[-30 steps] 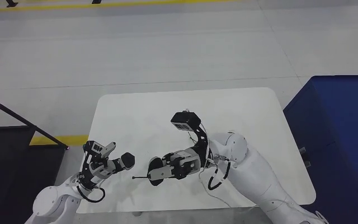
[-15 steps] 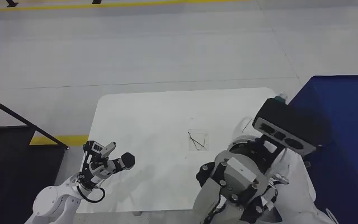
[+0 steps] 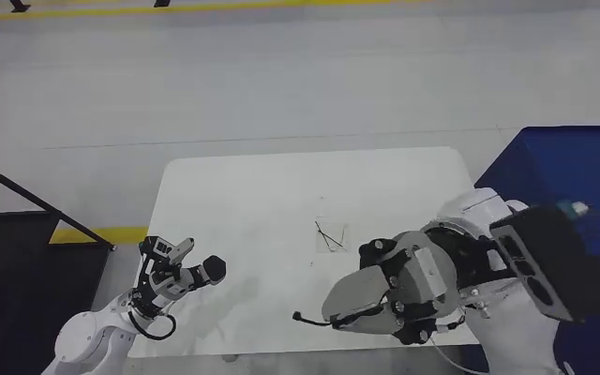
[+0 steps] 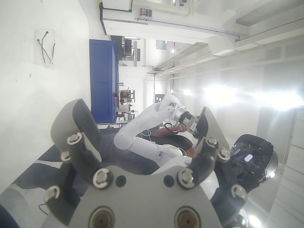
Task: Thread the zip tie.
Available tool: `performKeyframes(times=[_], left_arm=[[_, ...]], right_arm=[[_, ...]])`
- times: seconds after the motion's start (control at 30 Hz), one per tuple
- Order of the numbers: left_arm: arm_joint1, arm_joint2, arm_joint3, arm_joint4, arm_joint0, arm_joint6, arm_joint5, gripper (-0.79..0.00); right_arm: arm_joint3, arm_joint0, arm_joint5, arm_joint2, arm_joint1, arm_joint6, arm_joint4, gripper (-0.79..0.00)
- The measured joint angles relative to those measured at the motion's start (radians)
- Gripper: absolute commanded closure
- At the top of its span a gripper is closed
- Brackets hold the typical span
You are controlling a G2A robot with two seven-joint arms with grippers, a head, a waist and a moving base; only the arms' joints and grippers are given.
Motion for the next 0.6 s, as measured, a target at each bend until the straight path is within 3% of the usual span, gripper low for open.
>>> performKeyframes(times=[0.1,0.3,0.43,0.6], left_arm=[[0.0,0.0,0.0,0.0,0.0,0.0,0.0,-0.785],[0.0,0.0,0.0,0.0,0.0,0.0,0.0,-0.785],[0.0,0.0,0.0,0.0,0.0,0.0,0.0,-0.785],[0.0,0.0,0.0,0.0,0.0,0.0,0.0,-0.785]], right_arm=[[0.026,0.038,0.102,-0.094,0.007,0.055,0.186,0.0],[0.082,0.056,0.264,-0.153,0.011,0.09,0.579,0.0],[0.087,0.022,0.407,-0.168,0.013,0.115,0.761,0.0],[0.104,-0.014,0.516,-0.232,0.003,0.176,0.957,0.0]])
